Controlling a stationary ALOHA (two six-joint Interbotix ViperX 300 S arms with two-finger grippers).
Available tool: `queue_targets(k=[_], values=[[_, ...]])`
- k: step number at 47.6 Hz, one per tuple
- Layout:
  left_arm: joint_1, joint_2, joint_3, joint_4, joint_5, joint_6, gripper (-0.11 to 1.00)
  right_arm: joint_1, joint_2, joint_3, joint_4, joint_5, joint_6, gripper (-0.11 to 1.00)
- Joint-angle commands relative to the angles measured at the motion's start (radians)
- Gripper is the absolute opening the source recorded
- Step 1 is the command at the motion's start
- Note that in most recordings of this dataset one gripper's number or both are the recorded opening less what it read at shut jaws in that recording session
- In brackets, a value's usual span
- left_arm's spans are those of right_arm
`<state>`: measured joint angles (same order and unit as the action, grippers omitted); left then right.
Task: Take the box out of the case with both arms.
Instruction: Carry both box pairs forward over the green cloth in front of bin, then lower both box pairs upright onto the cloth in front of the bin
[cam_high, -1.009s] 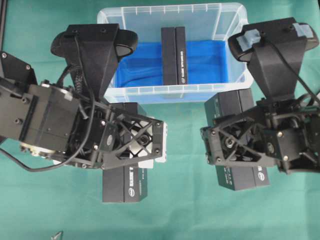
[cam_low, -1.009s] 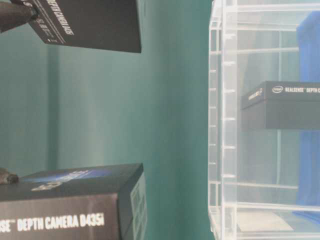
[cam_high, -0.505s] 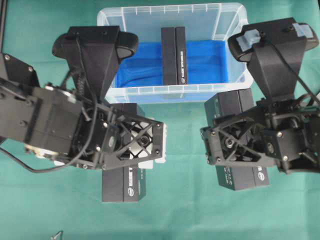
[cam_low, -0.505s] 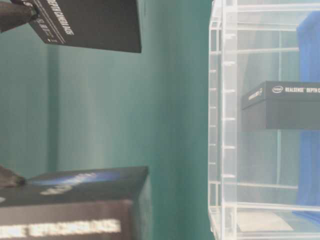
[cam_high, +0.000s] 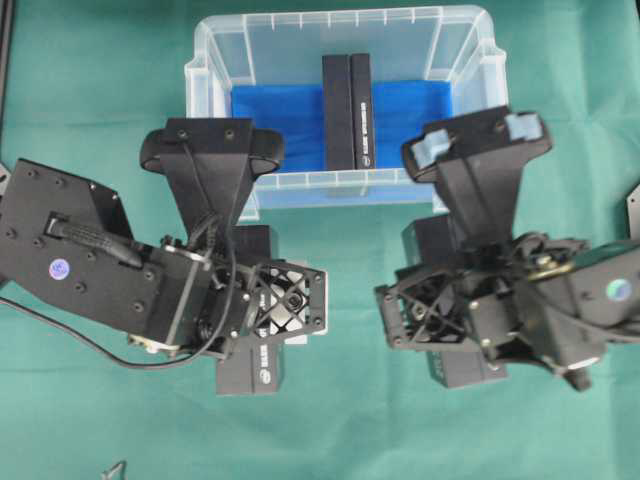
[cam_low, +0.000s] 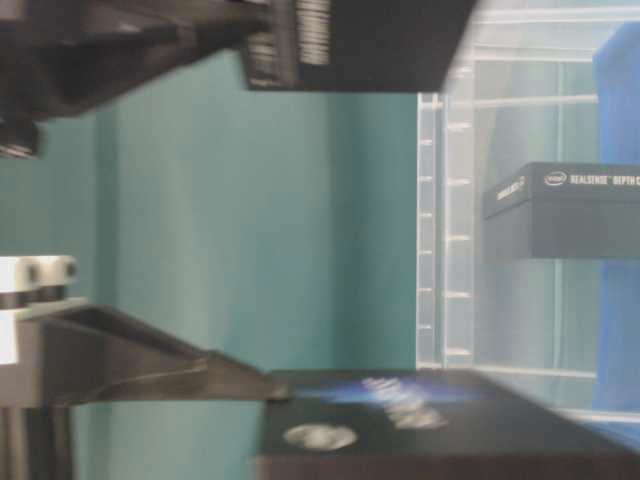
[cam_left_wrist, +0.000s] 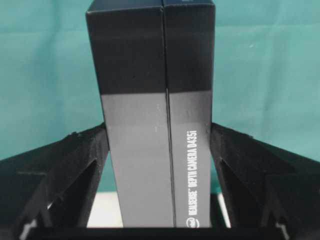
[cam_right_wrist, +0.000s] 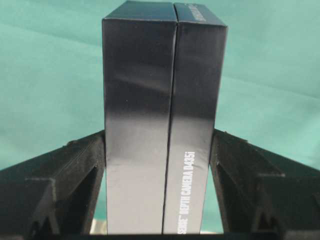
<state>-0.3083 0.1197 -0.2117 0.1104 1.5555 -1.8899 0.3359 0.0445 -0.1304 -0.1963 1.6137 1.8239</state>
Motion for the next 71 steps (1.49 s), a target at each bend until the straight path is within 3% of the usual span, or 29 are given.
queue_targets(k=[1, 15, 36, 54, 71], values=[[-0.012, -0.052, 0.055, 0.008, -0.060, -0.025, 0.64, 0.006, -0.015, 0.041, 0.005, -0.057, 0.012, 0.65], [-0.025, -0.058, 0.242, 0.006, -0.291, -0.072, 0.64, 0.006, -0.015, 0.189, 0.012, -0.222, 0.041, 0.65], [-0.023, -0.014, 0.348, -0.025, -0.465, -0.061, 0.64, 0.006, 0.006, 0.370, 0.011, -0.491, 0.095, 0.65], [-0.011, -0.009, 0.376, -0.048, -0.529, -0.037, 0.64, 0.006, 0.006, 0.393, 0.011, -0.511, 0.095, 0.65], [-0.011, -0.009, 0.374, -0.069, -0.555, 0.035, 0.64, 0.006, 0.006, 0.393, 0.012, -0.514, 0.097, 0.65]])
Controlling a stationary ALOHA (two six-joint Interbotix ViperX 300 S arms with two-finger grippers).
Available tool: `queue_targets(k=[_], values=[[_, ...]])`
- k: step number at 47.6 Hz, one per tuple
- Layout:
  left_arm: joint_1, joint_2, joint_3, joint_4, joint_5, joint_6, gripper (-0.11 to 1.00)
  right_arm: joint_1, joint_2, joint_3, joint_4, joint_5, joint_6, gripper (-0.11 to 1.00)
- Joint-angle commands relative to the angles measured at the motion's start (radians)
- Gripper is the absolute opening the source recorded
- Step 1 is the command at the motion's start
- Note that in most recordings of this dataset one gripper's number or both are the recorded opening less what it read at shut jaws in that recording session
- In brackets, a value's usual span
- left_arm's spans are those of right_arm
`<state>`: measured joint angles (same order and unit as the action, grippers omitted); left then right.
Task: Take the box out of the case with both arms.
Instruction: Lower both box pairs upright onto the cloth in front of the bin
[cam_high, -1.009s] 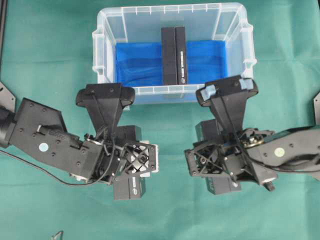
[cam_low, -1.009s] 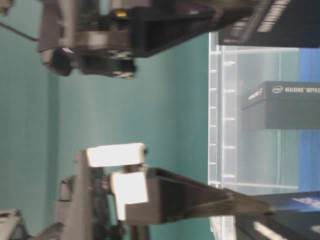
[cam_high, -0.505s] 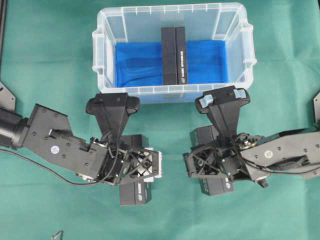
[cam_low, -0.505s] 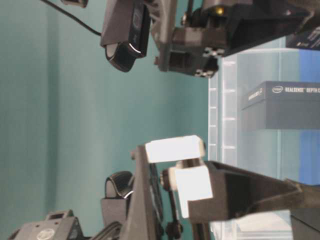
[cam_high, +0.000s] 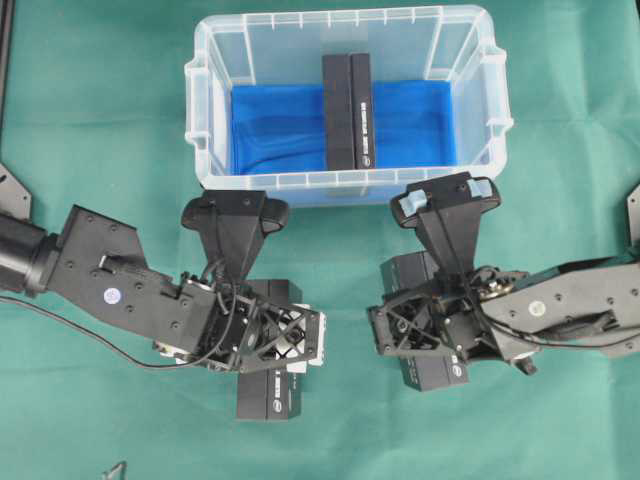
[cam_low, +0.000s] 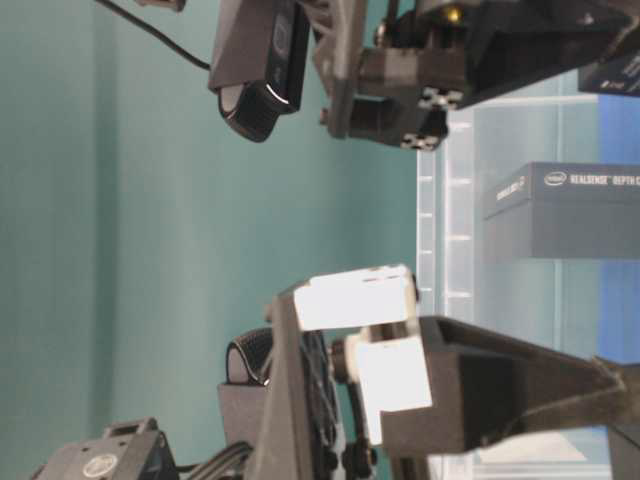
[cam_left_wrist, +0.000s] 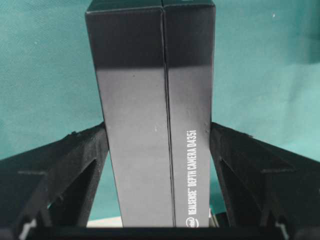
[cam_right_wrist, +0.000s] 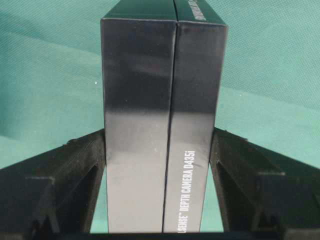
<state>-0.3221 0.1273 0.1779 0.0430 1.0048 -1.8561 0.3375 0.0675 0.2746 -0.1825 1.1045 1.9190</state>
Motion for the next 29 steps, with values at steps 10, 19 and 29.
queue_targets(k=[10, 19, 29], values=[[0.003, -0.017, -0.017, -0.002, -0.002, 0.000, 0.77, 0.005, -0.017, -0.015, 0.008, 0.003, 0.011, 0.77], [0.003, -0.017, -0.018, -0.002, -0.002, 0.000, 0.92, 0.008, -0.020, -0.015, 0.008, 0.005, 0.015, 0.93], [0.002, -0.017, -0.021, -0.002, -0.002, -0.002, 0.92, 0.008, -0.023, -0.018, 0.008, 0.006, 0.017, 0.91]])
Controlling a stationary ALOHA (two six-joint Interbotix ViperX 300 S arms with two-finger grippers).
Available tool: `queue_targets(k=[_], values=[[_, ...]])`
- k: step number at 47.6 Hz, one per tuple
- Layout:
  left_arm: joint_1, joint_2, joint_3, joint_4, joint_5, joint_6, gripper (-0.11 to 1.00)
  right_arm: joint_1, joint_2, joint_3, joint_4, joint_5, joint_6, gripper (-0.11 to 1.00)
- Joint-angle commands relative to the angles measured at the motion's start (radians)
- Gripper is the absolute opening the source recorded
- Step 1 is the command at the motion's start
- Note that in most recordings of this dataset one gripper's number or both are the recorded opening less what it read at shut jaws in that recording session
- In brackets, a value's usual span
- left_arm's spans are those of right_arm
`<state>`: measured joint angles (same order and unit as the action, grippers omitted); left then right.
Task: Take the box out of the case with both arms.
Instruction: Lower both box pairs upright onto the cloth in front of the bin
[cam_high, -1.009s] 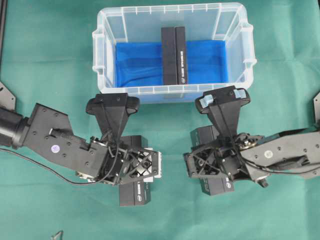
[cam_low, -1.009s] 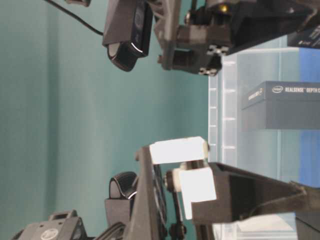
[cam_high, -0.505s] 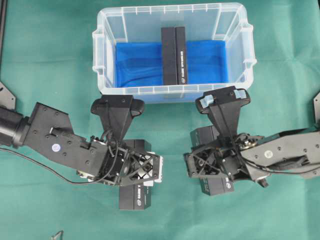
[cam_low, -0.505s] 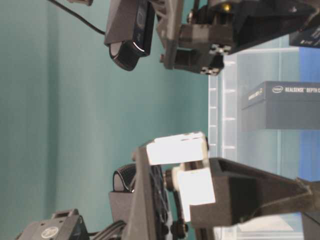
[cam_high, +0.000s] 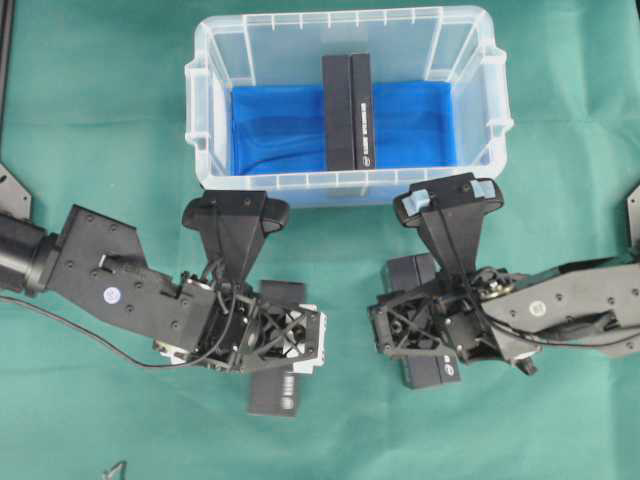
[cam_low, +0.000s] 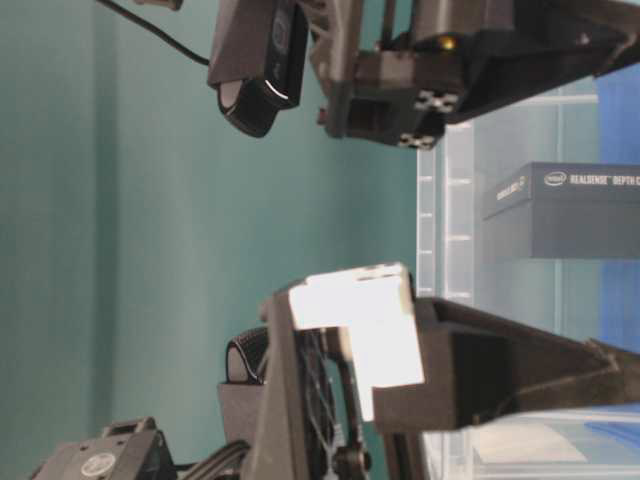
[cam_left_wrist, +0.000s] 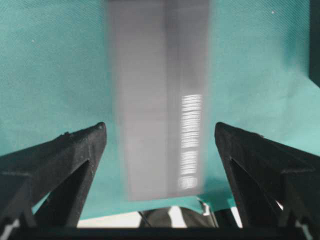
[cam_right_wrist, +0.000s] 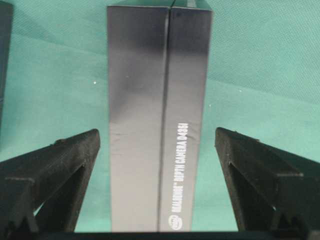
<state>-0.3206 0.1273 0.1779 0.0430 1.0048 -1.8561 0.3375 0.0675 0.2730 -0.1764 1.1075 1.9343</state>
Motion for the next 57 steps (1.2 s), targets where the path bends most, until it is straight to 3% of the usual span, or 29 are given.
queue_targets(k=[1, 21, 57], values=[[0.002, -0.017, -0.023, -0.002, -0.003, -0.002, 0.92, 0.008, -0.023, -0.018, 0.002, 0.002, 0.002, 0.91], [0.005, -0.020, -0.078, -0.002, 0.031, -0.014, 0.92, 0.008, -0.064, -0.084, -0.005, 0.120, -0.008, 0.90], [0.078, -0.087, -0.469, 0.006, 0.497, 0.077, 0.92, -0.008, -0.186, -0.342, -0.080, 0.476, -0.081, 0.90]])
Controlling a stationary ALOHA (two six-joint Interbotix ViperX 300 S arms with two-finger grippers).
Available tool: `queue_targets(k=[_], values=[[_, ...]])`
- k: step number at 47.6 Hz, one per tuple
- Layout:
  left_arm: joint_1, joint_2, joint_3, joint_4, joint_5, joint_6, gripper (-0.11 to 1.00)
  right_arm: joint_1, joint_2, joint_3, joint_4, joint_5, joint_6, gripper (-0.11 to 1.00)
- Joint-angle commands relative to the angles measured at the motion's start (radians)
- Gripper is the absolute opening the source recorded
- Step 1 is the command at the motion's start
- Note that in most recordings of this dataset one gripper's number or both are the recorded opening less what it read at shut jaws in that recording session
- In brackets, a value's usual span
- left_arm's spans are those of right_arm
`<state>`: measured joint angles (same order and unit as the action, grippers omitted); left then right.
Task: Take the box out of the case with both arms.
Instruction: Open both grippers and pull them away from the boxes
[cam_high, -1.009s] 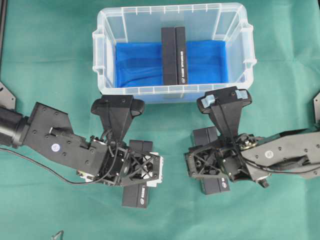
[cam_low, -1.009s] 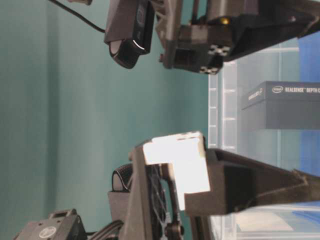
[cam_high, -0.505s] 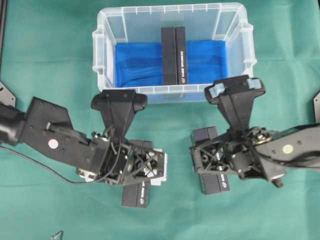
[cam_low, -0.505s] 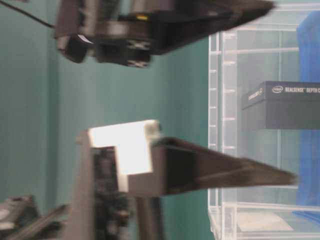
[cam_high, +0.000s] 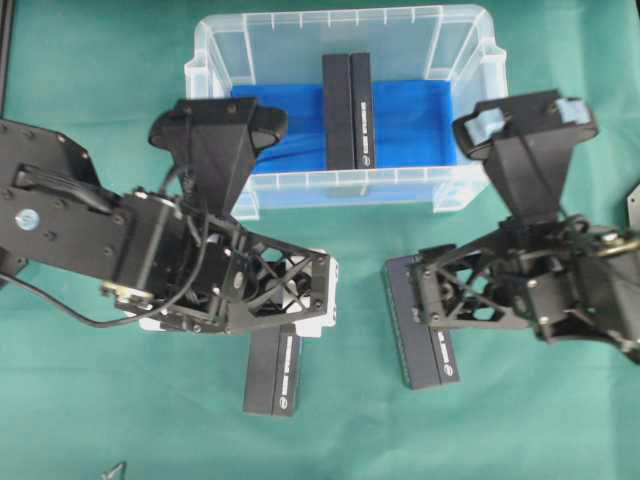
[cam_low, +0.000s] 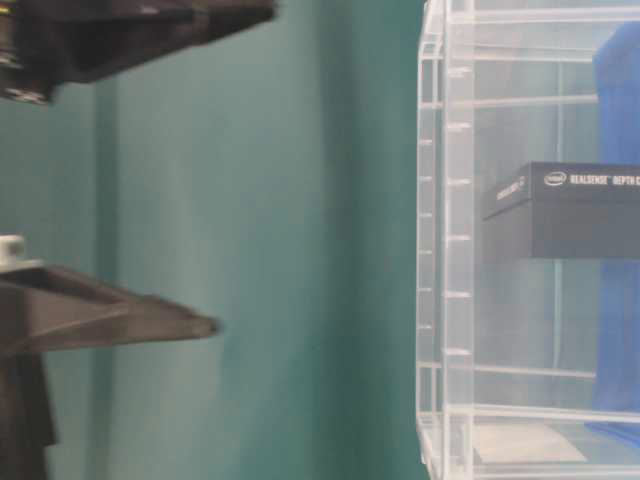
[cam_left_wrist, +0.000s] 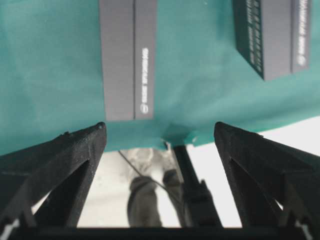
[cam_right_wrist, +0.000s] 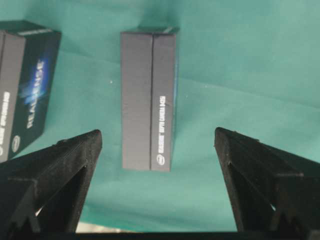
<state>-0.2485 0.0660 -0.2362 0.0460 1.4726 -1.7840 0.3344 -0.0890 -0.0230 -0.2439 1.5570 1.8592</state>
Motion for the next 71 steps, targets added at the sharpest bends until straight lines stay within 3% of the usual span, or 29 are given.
queue_targets(k=[1, 41, 55, 71], values=[[0.006, -0.025, -0.066, 0.003, 0.041, 0.006, 0.92, -0.005, -0.029, -0.051, -0.012, 0.034, -0.008, 0.90], [-0.014, -0.035, -0.060, 0.003, 0.067, 0.008, 0.92, 0.002, -0.035, -0.063, 0.008, 0.057, -0.041, 0.90], [-0.051, -0.129, 0.032, 0.003, 0.089, -0.026, 0.92, 0.008, -0.097, -0.020, 0.021, 0.118, -0.052, 0.89], [-0.103, -0.282, 0.238, 0.003, 0.089, -0.107, 0.92, 0.012, -0.230, 0.114, 0.043, 0.129, -0.038, 0.88]])
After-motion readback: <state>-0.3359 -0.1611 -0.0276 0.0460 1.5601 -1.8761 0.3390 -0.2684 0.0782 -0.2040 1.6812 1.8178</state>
